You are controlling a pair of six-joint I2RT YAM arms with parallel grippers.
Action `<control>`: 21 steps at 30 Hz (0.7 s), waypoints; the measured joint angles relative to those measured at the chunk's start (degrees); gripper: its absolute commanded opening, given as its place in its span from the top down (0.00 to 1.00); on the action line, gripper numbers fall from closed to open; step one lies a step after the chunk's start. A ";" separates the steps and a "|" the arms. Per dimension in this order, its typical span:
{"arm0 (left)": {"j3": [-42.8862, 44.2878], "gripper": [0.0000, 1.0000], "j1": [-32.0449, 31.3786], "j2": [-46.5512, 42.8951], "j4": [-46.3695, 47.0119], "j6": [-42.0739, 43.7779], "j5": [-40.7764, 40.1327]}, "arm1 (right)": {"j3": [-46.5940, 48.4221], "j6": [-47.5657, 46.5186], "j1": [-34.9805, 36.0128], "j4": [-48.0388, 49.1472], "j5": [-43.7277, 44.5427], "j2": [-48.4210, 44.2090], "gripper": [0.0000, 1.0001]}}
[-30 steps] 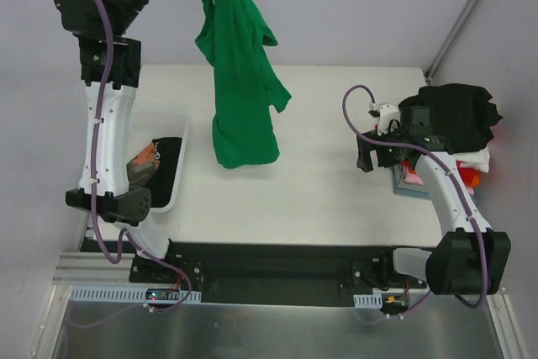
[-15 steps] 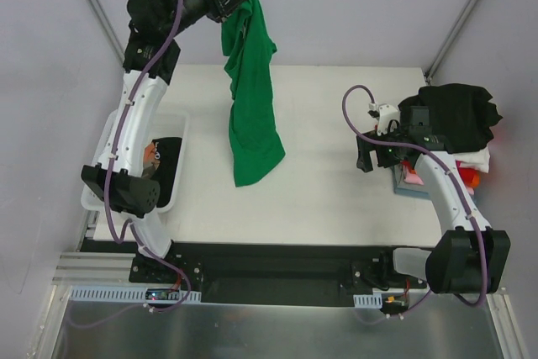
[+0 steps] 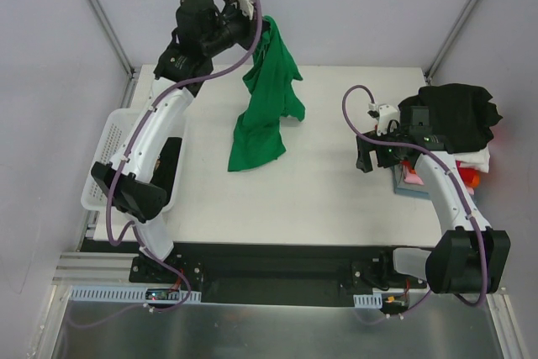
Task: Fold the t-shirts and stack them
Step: Move the tshirt to the center of the board
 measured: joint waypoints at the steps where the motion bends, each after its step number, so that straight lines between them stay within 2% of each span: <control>1: -0.37 1.00 -0.46 0.00 -0.63 1.27 -0.59 | 0.00 0.00 0.00 0.00 -0.04 0.02 0.03; 10: 1.11 1.00 -1.95 -1.09 -2.97 6.67 -0.66 | 0.02 -0.02 0.00 -0.07 -0.37 0.74 0.03; 16: -16.00 1.00 -1.95 -10.45 -2.16 12.33 -0.92 | 1.81 0.00 1.38 -1.18 0.02 2.08 0.03; 21: -29.44 1.00 -1.95 -17.22 -2.62 19.41 -5.42 | 6.25 -0.33 8.83 -1.03 3.87 7.87 0.03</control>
